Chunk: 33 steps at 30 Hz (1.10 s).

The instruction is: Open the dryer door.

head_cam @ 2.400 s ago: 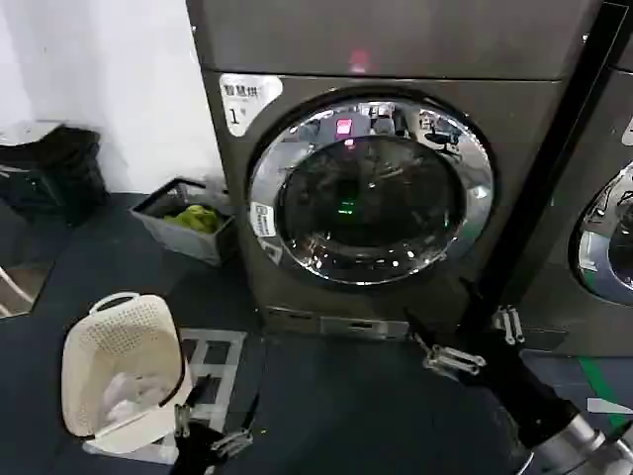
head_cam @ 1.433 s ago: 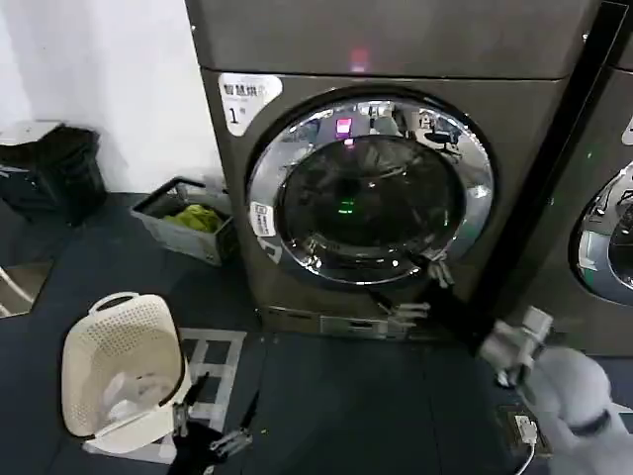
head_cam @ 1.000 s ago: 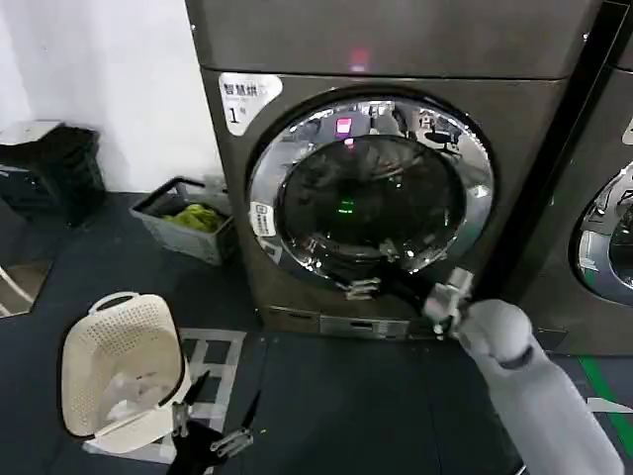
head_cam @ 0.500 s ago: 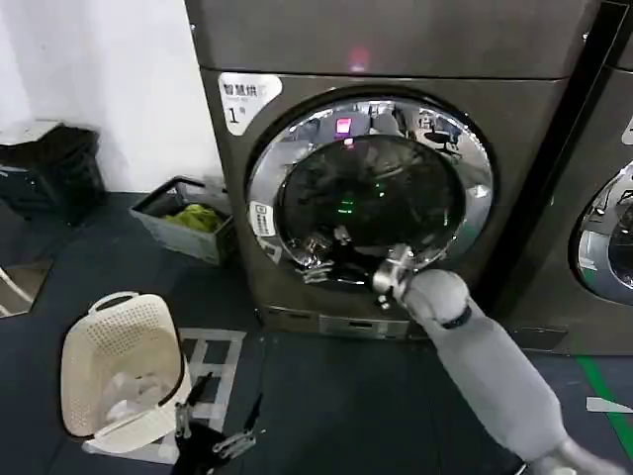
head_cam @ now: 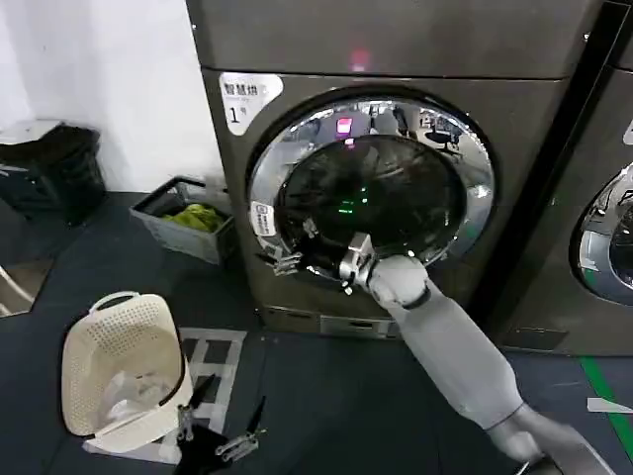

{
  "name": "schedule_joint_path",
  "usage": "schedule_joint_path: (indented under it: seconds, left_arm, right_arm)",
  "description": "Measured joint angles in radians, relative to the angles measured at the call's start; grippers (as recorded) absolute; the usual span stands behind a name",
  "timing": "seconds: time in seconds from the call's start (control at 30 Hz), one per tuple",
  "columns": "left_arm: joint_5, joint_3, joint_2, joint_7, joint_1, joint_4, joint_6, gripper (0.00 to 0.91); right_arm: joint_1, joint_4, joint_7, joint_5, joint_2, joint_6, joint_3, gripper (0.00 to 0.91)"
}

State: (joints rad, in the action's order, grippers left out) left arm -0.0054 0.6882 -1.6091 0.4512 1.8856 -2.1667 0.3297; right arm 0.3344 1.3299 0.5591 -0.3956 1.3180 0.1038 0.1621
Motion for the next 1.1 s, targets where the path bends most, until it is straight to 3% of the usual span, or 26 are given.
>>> schedule_joint_path:
  seconds: [0.37,0.7,0.93,1.1]
  left_arm:
    - [-0.008,-0.001,0.0,0.001,-0.007,0.001,0.004,0.907]
    - [-0.023,0.032,0.0,-0.016,-0.037,0.004,-0.058,0.907]
    - [-0.042,0.072,0.0,-0.031,-0.068,-0.002,-0.137,0.907]
    - [-0.07,0.11,0.0,-0.042,-0.096,-0.011,-0.193,0.907]
  right_arm:
    - [-0.002,0.004,0.102,-0.012,-0.01,0.011,0.006,0.907]
    - [0.05,0.104,0.275,-0.143,-0.087,0.022,-0.014,0.907]
    - [0.114,0.219,0.315,-0.19,-0.175,0.046,-0.046,0.907]
    - [0.163,0.29,0.36,-0.241,-0.229,0.0,-0.075,0.907]
